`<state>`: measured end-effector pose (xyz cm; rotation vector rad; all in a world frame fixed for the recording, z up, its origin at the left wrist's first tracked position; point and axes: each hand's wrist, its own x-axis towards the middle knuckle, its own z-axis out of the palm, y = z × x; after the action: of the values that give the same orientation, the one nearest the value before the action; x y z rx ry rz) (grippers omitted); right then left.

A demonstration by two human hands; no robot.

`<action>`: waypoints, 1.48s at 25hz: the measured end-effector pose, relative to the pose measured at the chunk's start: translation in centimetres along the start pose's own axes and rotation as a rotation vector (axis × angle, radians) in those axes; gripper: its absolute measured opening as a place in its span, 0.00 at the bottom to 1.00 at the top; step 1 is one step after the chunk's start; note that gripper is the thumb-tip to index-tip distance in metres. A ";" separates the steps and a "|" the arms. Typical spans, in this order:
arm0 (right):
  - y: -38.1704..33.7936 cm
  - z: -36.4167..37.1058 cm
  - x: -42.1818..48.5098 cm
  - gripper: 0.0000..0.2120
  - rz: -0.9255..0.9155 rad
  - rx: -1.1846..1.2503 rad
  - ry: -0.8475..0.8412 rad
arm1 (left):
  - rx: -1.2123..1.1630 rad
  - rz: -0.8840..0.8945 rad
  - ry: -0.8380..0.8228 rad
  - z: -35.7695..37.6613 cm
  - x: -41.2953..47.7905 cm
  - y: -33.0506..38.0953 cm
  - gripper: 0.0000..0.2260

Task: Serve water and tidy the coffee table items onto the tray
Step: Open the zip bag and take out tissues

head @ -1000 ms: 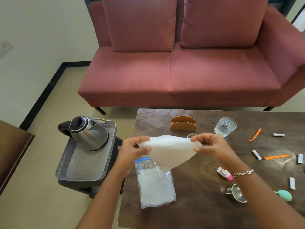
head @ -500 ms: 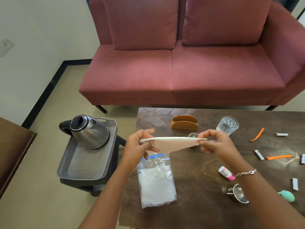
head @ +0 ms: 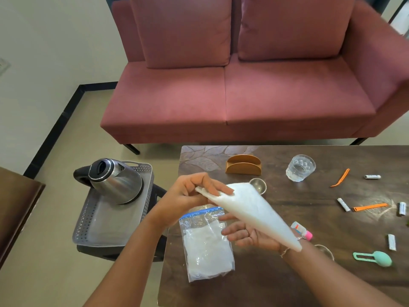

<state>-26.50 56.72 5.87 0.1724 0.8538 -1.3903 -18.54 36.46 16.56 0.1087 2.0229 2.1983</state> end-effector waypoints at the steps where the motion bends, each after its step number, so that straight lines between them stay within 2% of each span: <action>1: -0.5 0.4 0.1 0.38 0.008 0.040 -0.027 | 0.016 -0.017 -0.022 -0.1 0.0 -0.1 0.06; 3: -1.8 0.8 -0.1 0.43 -0.025 0.122 -0.093 | 0.065 -0.068 -0.053 -0.4 -0.2 -0.4 0.06; 5: -3.1 0.3 -0.6 0.42 -0.090 0.030 -0.082 | 0.113 -0.112 -0.073 -0.6 -0.5 -0.7 0.09; 7: -4.4 0.0 -1.1 0.29 -0.127 -0.151 -0.015 | 0.137 -0.142 -0.097 -0.7 -0.6 -1.0 0.11; 11: -7.1 0.0 -1.5 0.10 -0.087 -0.630 0.135 | 0.220 -0.196 -0.152 -0.7 -0.1 -1.9 0.10; 14: -8.2 0.2 -1.7 0.02 -0.171 -0.792 0.254 | 0.384 -0.260 -0.142 -0.5 0.6 -2.7 0.11; 19: -10.5 -0.4 -1.6 0.04 -0.384 -1.216 0.455 | 0.763 -0.334 0.001 0.1 2.6 -4.6 0.15; 22: -12.2 -2.6 -0.5 0.04 -0.497 -1.535 0.769 | 0.830 -0.333 0.049 0.3 3.7 -6.4 0.13; 25: -14.3 -5.0 1.6 0.05 -0.607 -1.556 0.960 | 0.915 -0.392 -0.031 0.0 4.9 -8.6 0.13; 31: -17.5 -9.1 7.8 0.05 -0.716 -1.763 0.991 | 0.944 -0.506 -0.114 -1.3 7.3 -13.3 0.13; 37: -17.2 -12.9 12.6 0.05 -0.643 -1.770 1.019 | 0.934 -0.451 -0.077 -1.7 9.6 -17.3 0.10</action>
<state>-48.25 50.48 -4.61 -0.9062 2.8355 -0.5113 -27.15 37.69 -1.23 -0.1459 2.5213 0.8720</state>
